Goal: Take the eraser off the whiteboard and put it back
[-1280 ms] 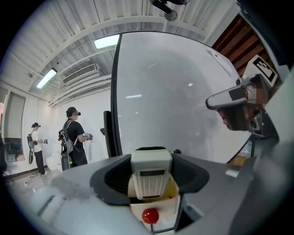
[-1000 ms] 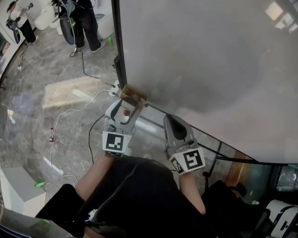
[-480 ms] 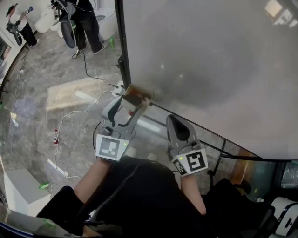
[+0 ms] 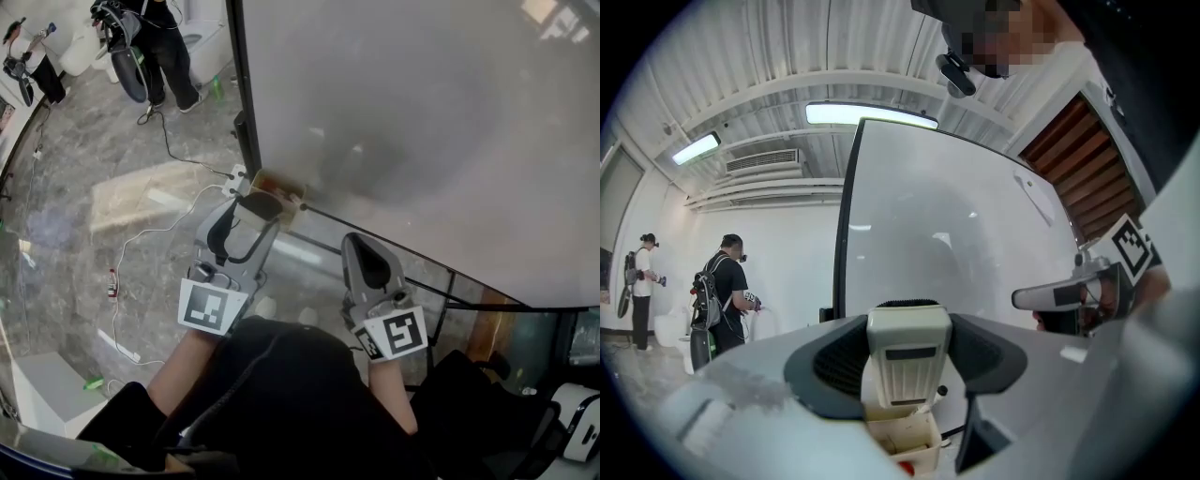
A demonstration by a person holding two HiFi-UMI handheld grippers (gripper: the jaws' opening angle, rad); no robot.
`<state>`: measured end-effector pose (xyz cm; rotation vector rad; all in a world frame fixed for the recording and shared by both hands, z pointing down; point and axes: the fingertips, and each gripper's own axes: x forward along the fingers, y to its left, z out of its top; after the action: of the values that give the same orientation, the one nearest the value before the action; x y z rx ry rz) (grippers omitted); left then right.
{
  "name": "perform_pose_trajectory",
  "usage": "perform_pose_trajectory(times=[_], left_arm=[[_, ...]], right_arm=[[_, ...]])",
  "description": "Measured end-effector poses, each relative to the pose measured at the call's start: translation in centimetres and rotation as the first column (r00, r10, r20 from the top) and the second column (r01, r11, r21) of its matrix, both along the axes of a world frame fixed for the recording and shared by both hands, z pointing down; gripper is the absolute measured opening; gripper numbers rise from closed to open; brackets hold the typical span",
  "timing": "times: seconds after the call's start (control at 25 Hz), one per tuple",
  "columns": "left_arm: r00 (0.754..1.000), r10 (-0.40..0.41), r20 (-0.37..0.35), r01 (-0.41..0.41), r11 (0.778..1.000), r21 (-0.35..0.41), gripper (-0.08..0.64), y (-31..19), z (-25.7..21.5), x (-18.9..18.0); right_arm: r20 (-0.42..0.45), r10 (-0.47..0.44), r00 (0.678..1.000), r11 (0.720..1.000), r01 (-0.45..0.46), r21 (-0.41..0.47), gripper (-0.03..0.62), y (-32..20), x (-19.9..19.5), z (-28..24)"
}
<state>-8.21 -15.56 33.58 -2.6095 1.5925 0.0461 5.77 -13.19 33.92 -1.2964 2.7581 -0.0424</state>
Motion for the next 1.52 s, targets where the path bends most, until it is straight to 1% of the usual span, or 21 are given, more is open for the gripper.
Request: perform_pose_trajectory(times=[0.12,0.44,1.08,1.52], left_arm=[[1.0,0.01,-0.018,-0.01,1.0,-0.003,0.268,0.1,-0.1,-0.4],[1.0,0.008,-0.013,-0.009,1.0,-0.009,0.268,0.1,0.3,-1.6],[0.999,-0.002,-0.036,0.002,1.0,-0.002,0.268,0.0,0.2,-2.8],[0.999,-0.001,-0.039,0.0,1.0,-0.009,0.269,-0.5,0.5,-2.5]], right_arm=[[-0.004,0.025,1.0,1.0,-0.025,0.0,0.011,0.4,0.7,-0.1],[-0.007,0.068,0.998,0.998,-0.068,0.007,0.011,0.9,1.7,-0.4],[-0.003,0.07,0.998,0.997,-0.07,0.018,0.011,1.0,1.1,-0.8],[-0.003,0.075,0.997,0.997,-0.075,0.015,0.011,0.6,1.4,-0.7]])
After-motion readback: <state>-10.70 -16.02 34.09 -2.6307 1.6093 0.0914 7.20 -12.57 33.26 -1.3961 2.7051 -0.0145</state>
